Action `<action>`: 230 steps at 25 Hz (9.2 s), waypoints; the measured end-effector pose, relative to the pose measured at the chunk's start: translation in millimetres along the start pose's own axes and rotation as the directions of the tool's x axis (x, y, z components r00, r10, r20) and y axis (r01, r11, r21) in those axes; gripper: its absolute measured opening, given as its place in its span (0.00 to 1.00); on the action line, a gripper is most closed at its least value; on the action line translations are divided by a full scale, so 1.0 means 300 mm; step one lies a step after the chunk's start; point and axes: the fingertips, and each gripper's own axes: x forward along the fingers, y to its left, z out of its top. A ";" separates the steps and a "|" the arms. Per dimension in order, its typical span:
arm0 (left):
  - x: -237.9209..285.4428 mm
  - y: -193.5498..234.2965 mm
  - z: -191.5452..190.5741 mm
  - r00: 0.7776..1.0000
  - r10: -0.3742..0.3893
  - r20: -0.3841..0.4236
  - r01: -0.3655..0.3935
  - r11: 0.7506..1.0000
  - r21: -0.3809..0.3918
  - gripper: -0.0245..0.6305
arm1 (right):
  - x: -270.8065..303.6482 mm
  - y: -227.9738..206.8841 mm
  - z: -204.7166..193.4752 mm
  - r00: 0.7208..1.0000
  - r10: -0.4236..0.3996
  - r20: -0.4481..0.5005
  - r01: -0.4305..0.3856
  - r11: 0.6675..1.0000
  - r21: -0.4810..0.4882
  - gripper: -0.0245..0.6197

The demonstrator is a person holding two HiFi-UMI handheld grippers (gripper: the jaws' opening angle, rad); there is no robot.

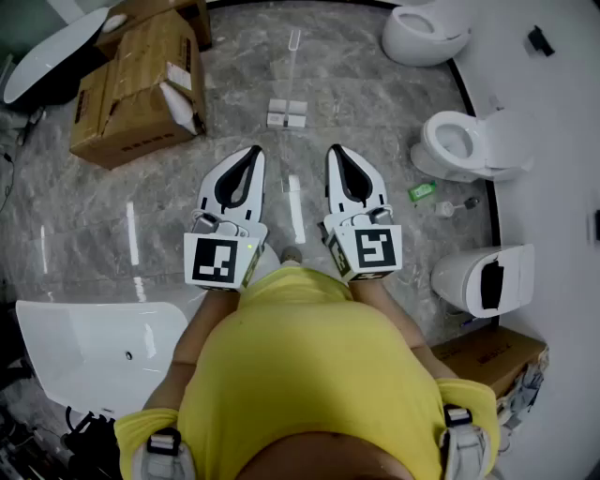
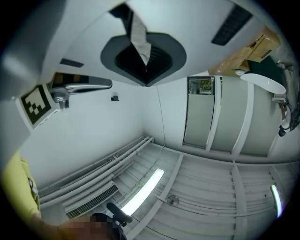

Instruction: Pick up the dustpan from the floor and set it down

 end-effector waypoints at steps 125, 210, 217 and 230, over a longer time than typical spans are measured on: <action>1.661 0.871 -0.606 0.909 -0.218 -0.356 0.213 0.976 -0.051 0.04 | 1.733 -0.580 -0.833 0.724 0.685 -0.085 -0.210 0.336 0.918 0.28; 1.649 0.890 -0.572 0.921 -0.220 -0.320 0.211 0.975 -0.064 0.04 | 1.767 -0.716 -0.994 0.739 0.578 -0.346 -0.131 0.627 0.768 0.33; 1.651 0.872 -0.571 0.919 -0.251 -0.303 0.236 0.968 -0.084 0.04 | 1.761 -0.804 -0.985 0.758 0.386 -0.525 0.135 0.696 0.706 0.46; 1.715 0.731 -0.466 0.911 -0.352 -0.214 0.349 0.936 -0.054 0.04 | 1.633 -0.939 -0.571 0.901 -0.029 -0.433 0.206 0.907 0.368 0.10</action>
